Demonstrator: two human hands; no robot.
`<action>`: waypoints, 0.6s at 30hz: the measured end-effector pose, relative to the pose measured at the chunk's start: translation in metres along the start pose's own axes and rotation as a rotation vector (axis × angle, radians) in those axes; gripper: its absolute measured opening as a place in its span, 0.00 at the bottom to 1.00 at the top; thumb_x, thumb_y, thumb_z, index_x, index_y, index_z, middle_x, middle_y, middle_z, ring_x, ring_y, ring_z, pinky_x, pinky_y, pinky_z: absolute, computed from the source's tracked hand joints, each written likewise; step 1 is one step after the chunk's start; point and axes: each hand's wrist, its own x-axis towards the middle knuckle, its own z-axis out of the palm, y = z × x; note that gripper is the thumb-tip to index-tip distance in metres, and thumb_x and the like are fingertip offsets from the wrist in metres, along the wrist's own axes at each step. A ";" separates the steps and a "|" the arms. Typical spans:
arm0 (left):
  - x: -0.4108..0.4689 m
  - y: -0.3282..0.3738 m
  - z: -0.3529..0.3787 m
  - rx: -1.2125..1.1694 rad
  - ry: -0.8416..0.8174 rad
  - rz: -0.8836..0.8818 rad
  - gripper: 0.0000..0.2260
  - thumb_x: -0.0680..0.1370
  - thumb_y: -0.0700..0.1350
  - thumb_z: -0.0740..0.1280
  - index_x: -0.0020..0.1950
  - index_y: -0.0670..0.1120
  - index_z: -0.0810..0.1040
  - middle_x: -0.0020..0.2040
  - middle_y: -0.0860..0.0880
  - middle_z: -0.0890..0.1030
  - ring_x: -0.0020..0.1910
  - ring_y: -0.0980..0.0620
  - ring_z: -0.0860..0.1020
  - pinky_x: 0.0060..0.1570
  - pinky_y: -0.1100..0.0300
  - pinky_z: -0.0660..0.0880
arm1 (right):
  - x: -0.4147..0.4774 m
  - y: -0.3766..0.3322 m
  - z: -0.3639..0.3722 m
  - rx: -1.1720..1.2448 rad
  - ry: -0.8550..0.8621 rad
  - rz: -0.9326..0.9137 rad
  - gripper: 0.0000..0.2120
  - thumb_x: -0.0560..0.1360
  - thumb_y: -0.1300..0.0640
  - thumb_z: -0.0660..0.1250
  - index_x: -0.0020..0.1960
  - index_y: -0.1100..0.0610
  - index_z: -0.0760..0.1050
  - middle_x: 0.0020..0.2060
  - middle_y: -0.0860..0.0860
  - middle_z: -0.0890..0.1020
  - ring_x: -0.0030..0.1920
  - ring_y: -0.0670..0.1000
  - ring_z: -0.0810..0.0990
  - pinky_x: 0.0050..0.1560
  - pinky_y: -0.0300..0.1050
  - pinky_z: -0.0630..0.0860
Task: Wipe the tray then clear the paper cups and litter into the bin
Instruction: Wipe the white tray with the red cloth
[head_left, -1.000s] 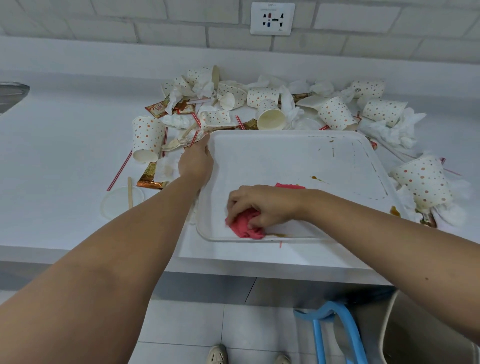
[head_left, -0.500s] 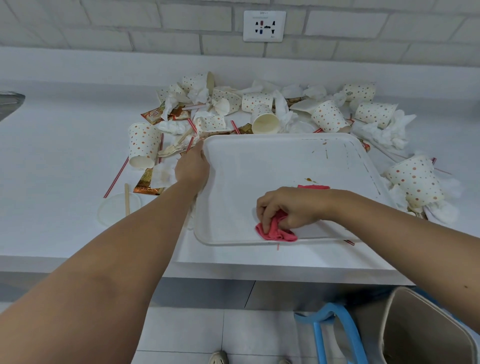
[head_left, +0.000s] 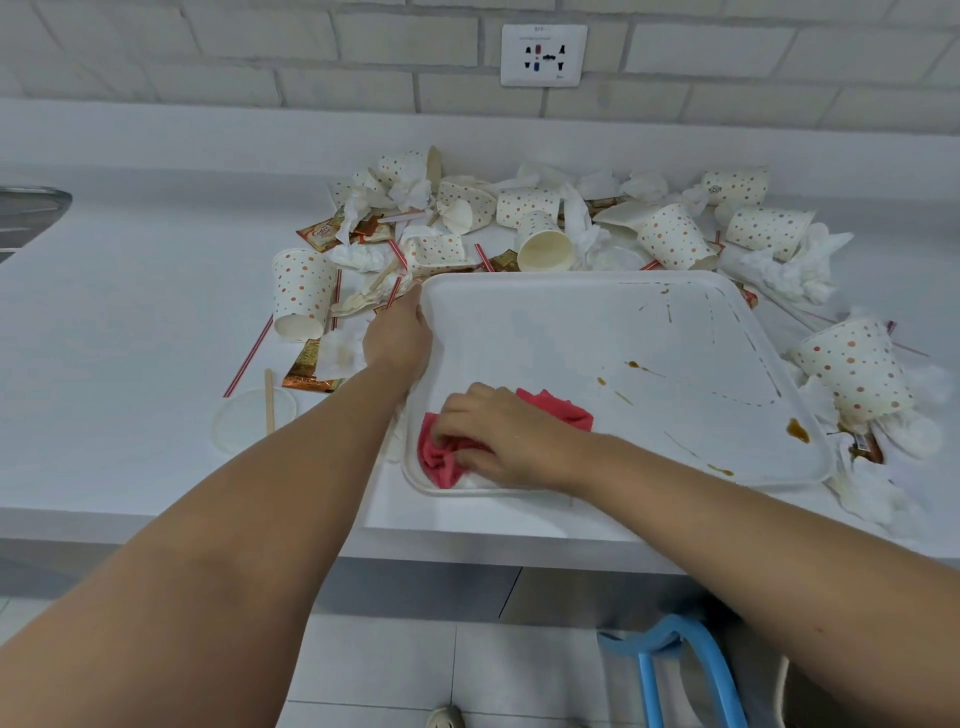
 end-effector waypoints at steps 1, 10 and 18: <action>0.001 0.000 0.000 0.004 -0.002 0.000 0.19 0.81 0.39 0.50 0.72 0.47 0.65 0.57 0.41 0.79 0.56 0.40 0.76 0.51 0.51 0.72 | -0.007 0.005 -0.007 0.000 -0.063 -0.011 0.13 0.78 0.53 0.62 0.61 0.51 0.74 0.55 0.47 0.76 0.54 0.49 0.69 0.55 0.46 0.65; -0.001 0.002 0.001 0.003 0.011 -0.035 0.20 0.81 0.40 0.50 0.73 0.49 0.64 0.60 0.43 0.78 0.59 0.41 0.75 0.53 0.51 0.71 | -0.020 0.014 -0.015 0.033 -0.185 -0.091 0.13 0.78 0.55 0.63 0.61 0.51 0.79 0.61 0.49 0.74 0.54 0.47 0.66 0.56 0.40 0.66; 0.000 -0.005 -0.002 -0.159 -0.060 -0.047 0.19 0.83 0.43 0.50 0.74 0.47 0.63 0.69 0.45 0.72 0.67 0.44 0.70 0.64 0.54 0.66 | 0.005 -0.013 0.001 -0.155 0.021 0.010 0.15 0.78 0.59 0.61 0.61 0.51 0.78 0.53 0.52 0.74 0.49 0.53 0.68 0.42 0.51 0.73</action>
